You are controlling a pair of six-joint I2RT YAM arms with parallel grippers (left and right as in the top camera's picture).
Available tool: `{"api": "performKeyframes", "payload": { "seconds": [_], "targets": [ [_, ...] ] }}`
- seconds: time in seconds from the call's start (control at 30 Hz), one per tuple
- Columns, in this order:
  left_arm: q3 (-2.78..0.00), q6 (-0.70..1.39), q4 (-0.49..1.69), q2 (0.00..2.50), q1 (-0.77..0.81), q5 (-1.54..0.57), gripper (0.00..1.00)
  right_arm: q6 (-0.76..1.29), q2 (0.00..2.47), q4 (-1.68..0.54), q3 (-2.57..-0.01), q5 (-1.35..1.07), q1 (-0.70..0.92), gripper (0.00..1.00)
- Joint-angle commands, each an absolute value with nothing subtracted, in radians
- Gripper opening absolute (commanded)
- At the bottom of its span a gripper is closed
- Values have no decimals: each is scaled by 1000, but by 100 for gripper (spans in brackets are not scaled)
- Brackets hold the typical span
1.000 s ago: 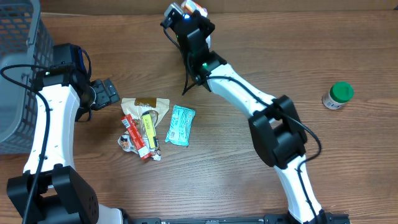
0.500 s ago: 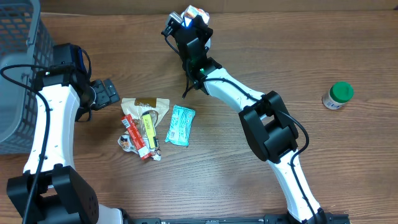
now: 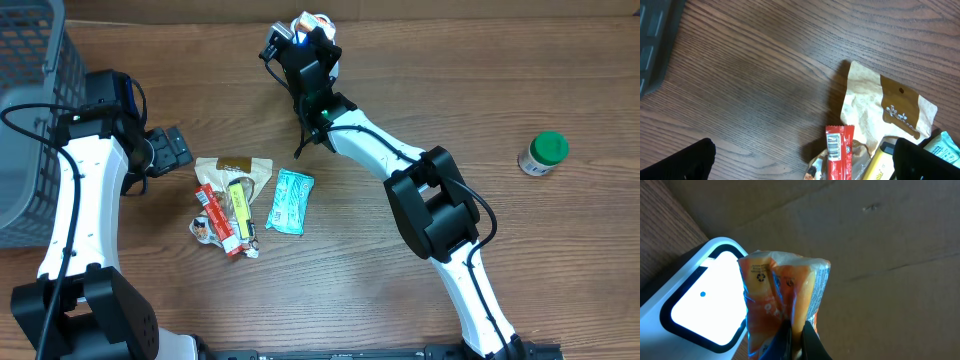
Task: Scan the item barcode
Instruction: 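Hold the orange packet in front of the scanner window, then move the orange packet right and set it beside the jar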
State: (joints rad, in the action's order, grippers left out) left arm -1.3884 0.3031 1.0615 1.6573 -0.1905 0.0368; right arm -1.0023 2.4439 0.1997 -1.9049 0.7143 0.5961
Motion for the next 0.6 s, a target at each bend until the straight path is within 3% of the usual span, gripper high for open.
{"api": "performKeyframes", "payload": {
  "seconds": [0.0, 0.27, 0.57],
  "targets": [
    [-1407, 284, 1061, 1654, -189, 33, 100, -987, 2440, 223, -1915, 753, 595, 3],
    [-1407, 284, 1061, 1654, -189, 33, 100, -751, 2269, 115, -1915, 739, 596, 3],
    [-1407, 284, 1061, 1654, -189, 33, 100, -379, 1975, -376, -1915, 667, 565, 4]
  ]
}}
